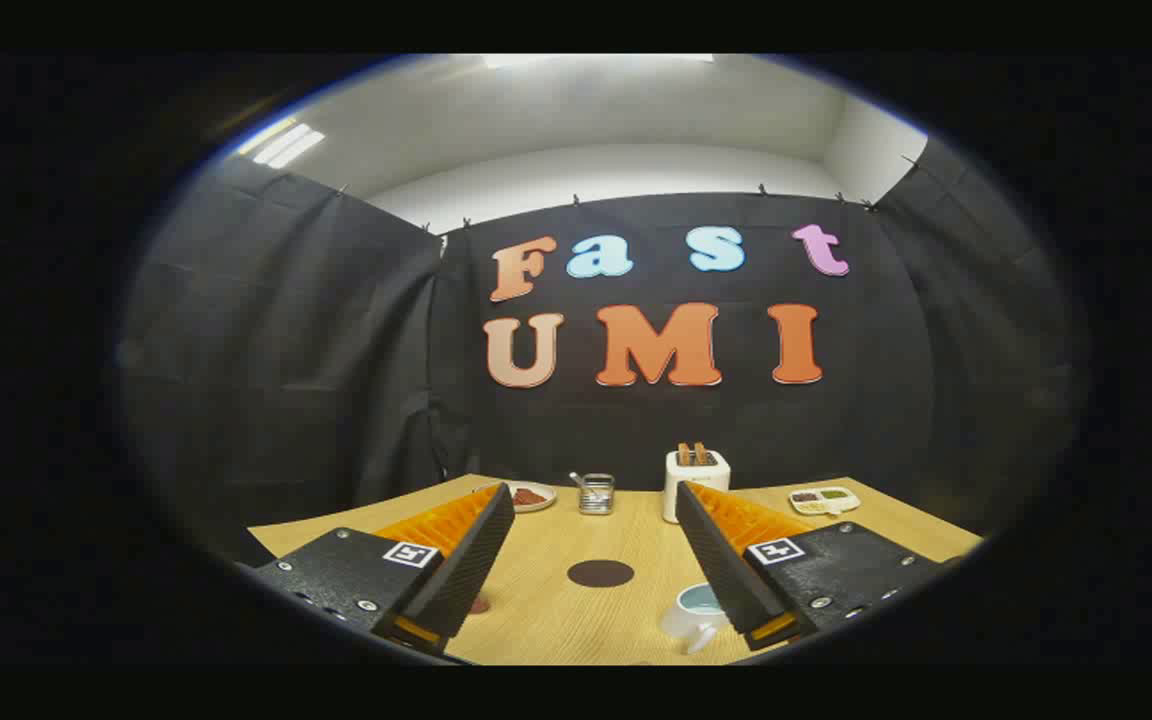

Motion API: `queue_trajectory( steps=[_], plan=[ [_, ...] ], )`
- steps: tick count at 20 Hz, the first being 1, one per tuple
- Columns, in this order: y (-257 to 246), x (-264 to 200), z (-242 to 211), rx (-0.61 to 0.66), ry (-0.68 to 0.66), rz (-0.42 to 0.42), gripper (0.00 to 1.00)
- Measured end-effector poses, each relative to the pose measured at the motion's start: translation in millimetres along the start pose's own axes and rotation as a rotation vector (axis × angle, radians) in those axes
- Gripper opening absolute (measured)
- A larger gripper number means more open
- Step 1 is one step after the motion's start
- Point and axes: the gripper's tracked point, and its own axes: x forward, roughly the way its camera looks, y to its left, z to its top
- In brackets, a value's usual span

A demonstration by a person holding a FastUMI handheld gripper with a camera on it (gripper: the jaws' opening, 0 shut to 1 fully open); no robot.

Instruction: Take the bottle from table, then pour the juice into the cup, finally place the bottle on the coaster

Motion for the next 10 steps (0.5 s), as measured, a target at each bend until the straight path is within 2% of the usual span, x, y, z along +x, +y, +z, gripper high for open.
queue_trajectory(
  steps=[10],
  plan=[
    [6.3,1.9,3.3,-0.008,-0.028,0.011,0.97]
  ],
)
